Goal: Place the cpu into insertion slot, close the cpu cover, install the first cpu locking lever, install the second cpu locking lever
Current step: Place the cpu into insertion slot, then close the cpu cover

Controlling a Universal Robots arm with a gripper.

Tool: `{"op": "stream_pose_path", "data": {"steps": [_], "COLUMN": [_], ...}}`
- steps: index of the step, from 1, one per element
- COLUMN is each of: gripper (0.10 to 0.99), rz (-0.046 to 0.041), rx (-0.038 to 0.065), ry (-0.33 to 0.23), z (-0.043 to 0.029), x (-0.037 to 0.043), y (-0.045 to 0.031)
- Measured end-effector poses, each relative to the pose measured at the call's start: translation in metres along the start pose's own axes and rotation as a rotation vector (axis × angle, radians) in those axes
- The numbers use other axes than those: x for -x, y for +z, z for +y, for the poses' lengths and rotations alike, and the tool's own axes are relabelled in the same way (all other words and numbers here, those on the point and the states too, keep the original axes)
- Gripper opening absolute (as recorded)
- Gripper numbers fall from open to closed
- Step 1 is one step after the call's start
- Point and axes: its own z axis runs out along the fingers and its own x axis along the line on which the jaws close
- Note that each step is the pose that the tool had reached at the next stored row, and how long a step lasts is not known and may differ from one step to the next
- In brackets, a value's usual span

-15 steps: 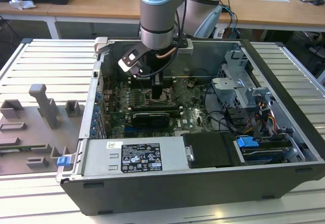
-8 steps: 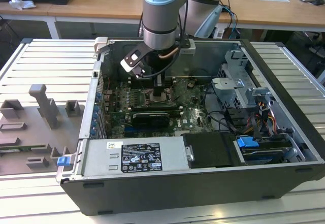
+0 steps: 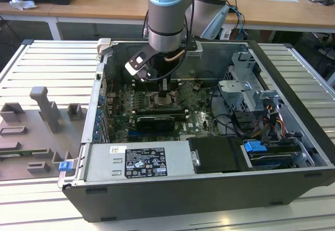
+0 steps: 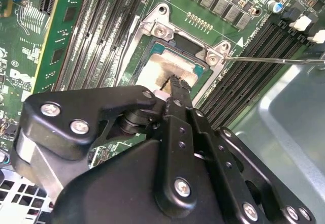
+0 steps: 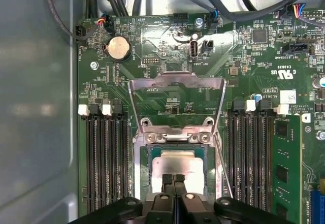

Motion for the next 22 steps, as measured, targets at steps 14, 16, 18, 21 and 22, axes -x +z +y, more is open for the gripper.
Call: {"op": "stream_pose_path", "data": {"steps": [14,16,18,21,22], "gripper": [0.106,0.106,0.106,0.106,0.106], "rz": [-0.0001,-0.0004,-0.0004,-0.002,-0.0035], "rx": [-0.006,-0.006,-0.006,-0.008,-0.008], "ry": [-0.002,-0.002,-0.002,-0.001,-0.002], "z": [0.0069,0.007,0.007,0.0091,0.0092], "x": [-0.0005,-0.0006,-0.0008,-0.001,-0.0012], "y": [-0.0047,-0.0066,-0.0082,-0.0113,-0.0136]}}
